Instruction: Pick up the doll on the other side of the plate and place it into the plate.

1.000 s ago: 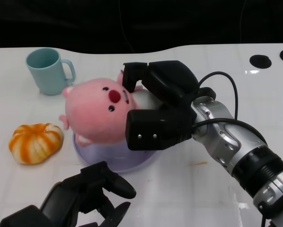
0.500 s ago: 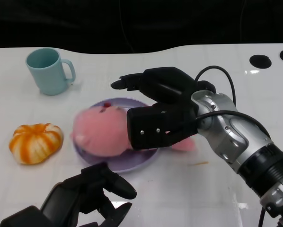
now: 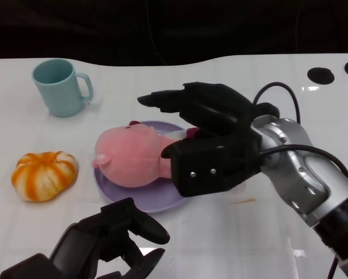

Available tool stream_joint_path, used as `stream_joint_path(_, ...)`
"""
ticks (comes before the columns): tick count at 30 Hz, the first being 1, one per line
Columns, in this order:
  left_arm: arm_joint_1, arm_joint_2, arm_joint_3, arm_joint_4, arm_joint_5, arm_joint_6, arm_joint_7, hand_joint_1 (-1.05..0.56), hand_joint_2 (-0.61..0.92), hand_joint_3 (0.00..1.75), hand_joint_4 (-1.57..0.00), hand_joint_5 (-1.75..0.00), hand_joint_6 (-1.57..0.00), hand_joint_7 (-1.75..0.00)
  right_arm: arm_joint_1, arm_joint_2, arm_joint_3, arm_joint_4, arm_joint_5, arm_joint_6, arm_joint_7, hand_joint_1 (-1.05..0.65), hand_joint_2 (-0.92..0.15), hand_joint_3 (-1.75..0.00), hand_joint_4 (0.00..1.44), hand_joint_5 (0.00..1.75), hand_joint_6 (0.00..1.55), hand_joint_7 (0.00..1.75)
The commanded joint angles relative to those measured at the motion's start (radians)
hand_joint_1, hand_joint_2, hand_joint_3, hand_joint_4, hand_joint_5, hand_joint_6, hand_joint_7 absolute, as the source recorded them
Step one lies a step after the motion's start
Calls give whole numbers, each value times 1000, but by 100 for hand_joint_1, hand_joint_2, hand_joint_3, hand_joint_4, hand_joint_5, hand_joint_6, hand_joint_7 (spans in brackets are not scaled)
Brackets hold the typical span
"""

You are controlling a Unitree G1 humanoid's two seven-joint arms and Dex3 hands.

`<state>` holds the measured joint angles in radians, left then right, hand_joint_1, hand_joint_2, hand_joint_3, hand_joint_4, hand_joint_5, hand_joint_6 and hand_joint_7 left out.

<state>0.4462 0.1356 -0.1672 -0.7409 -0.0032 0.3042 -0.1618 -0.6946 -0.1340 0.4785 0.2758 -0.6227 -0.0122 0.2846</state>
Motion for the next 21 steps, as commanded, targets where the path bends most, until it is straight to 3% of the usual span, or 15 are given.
stream_joint_path(1,4,-1,-4,-20,7,21,16,-25,83,48,-55,-173,-63,-123,48,-50,-48,-90,48,-35,7,-71,-92,-21,11,68,37,5)
stream_joint_path(6,3,5,-15,-23,32,5,21,-24,84,45,-55,-174,-64,-126,156,-94,-110,-218,135,-51,38,-63,-92,-16,20,75,46,8)
stream_joint_path(10,2,0,-17,-30,38,19,23,-23,85,45,-57,-174,-64,-127,259,-107,-157,-307,193,-49,39,-55,-92,-10,35,83,59,13)
stream_joint_path(16,-1,7,-27,-39,62,24,25,-18,80,58,-60,-172,-61,-131,331,-102,-212,-319,270,-115,3,-40,-91,-5,53,99,75,20)
stream_joint_path(20,6,2,-31,-41,59,19,26,-20,77,64,-60,-173,-61,-131,369,-108,-247,-330,322,-130,10,-24,-92,-12,68,115,90,31)
stream_joint_path(21,8,2,-34,-47,61,23,27,-20,77,64,-60,-173,-61,-131,383,-109,-255,-336,336,-126,15,-20,-88,-20,70,122,91,40)
